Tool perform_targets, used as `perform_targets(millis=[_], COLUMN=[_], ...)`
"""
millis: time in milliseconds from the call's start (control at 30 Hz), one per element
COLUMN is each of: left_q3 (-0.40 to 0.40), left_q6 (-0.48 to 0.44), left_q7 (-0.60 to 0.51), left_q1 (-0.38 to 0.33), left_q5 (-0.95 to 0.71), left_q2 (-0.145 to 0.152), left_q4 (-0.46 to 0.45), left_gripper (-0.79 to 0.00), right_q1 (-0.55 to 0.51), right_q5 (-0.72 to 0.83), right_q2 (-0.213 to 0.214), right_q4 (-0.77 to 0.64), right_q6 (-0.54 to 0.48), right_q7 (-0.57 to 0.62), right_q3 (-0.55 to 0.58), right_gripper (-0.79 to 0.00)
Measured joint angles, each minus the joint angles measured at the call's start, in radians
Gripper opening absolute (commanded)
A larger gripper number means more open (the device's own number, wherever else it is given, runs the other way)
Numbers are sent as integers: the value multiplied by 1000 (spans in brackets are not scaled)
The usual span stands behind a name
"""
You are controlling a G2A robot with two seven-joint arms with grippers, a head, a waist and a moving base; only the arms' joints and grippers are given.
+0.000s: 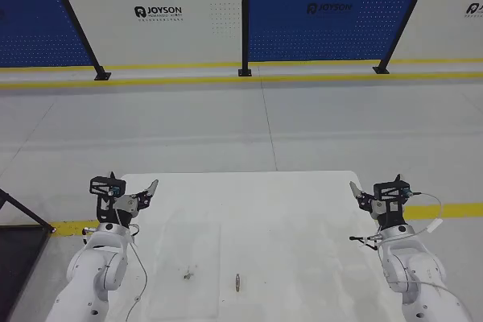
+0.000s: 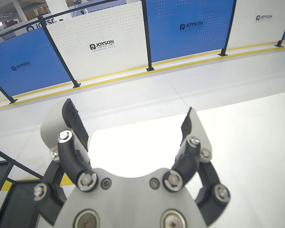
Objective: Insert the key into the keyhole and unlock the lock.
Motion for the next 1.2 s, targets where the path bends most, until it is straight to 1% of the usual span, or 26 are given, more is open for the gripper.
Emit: perform_targets(millis=[233, 333, 400, 500, 533, 600, 633, 700, 733, 833, 867, 933, 967, 1100, 1133, 1200], left_q3=[-1, -11, -20, -53, -67, -87, -95, -100, -100, -87, -80, -65, -58, -12, -9, -10], left_q6=[-4, -32, -65, -158, -195, -237, -255, -275, -289, -313, -324, -345, -344, -326, -326, -327], left_q7=[-5, -42, -55, -56, -62, -69, -79, -96, -110, -165, -186, -250, -284, -445, -462, -451], left_q1=[-3, -9, 13, 97, 145, 221, 276, 359, 412, 528, 555, 597, 604, 593, 591, 591], left_q5=[6, 70, 73, 89, 110, 152, 182, 225, 250, 260, 250, 202, 189, 128, 127, 128], left_q2=[1, 6, 7, 14, 17, 21, 22, 23, 24, 22, 21, 20, 19, 15, 15, 15], left_q4=[-4, -46, -88, -176, -215, -271, -304, -346, -368, -396, -402, -405, -405, -410, -411, -411], left_gripper=[0, 0, 0, 0, 0, 0, 0, 0, 0, 0, 0, 0, 0, 0, 0, 0], right_q1=[0, 0, 0, 0, 0, 0, 0, 0, 0, 0, 0, 0, 0, 0, 0, 0], right_q5=[0, 0, 0, 0, 0, 0, 0, 0, 0, 0, 0, 0, 0, 0, 0, 0], right_q2=[0, 0, 0, 0, 0, 0, 0, 0, 0, 0, 0, 0, 0, 0, 0, 0], right_q4=[0, 0, 0, 0, 0, 0, 0, 0, 0, 0, 0, 0, 0, 0, 0, 0], right_q6=[0, 0, 0, 0, 0, 0, 0, 0, 0, 0, 0, 0, 0, 0, 0, 0], right_q7=[0, 0, 0, 0, 0, 0, 0, 0, 0, 0, 0, 0, 0, 0, 0, 0], right_q3=[0, 0, 0, 0, 0, 0, 0, 0, 0, 0, 0, 0, 0, 0, 0, 0], right_gripper=[0, 0, 0, 0, 0, 0, 0, 0, 0, 0, 0, 0, 0, 0, 0, 0])
